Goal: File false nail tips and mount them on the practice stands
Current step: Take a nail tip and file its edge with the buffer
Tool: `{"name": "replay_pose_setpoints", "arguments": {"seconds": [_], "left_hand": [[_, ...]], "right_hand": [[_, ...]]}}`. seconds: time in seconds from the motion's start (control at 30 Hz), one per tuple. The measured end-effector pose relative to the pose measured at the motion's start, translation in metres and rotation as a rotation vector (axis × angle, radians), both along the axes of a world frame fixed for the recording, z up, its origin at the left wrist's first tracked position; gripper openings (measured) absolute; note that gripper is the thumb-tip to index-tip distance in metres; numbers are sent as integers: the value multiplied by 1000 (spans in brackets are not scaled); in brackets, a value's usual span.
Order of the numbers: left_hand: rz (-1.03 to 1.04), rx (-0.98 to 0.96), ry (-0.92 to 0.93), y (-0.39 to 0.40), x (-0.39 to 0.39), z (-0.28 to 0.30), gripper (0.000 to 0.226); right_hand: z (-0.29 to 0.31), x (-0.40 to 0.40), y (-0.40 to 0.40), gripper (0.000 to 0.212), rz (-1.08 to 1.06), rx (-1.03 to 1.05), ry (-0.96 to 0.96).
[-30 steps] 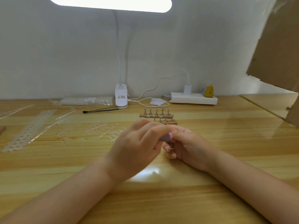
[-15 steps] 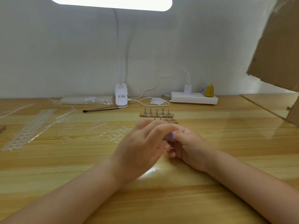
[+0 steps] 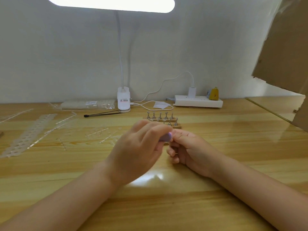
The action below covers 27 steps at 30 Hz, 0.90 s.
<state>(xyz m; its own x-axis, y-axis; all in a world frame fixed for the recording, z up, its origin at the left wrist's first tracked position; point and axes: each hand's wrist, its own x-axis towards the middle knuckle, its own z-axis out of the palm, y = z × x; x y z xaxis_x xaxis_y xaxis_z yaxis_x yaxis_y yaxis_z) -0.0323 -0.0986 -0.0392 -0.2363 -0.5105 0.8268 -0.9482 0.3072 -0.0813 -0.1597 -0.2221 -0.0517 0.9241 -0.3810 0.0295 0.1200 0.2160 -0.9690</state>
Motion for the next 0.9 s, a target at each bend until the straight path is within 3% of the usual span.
{"name": "replay_pose_setpoints", "arguments": {"seconds": [0.1,0.27,0.43,0.53,0.63,0.8,0.9], "left_hand": [[-92,-23,-108,-4,-11,-3,41],[35,2,-21,1,10,-3,36],[-118,-44,-131,-5,-15,-3,35],[-39,17,-89,-2,2,-1,40],[27,4,4,2,11,-1,41],[-125,1,-136,-5,-13,-2,32],[-31,47,-67,-2,5,-1,33]], "right_hand": [[0,0,1,14,39,-99,18],[1,0,1,21,5,-7,12],[-1,1,1,31,51,-85,41],[1,0,1,12,34,-49,19],[0,0,1,19,0,-2,5],[0,0,1,17,42,-72,35],[0,0,0,12,28,-6,10]]}}
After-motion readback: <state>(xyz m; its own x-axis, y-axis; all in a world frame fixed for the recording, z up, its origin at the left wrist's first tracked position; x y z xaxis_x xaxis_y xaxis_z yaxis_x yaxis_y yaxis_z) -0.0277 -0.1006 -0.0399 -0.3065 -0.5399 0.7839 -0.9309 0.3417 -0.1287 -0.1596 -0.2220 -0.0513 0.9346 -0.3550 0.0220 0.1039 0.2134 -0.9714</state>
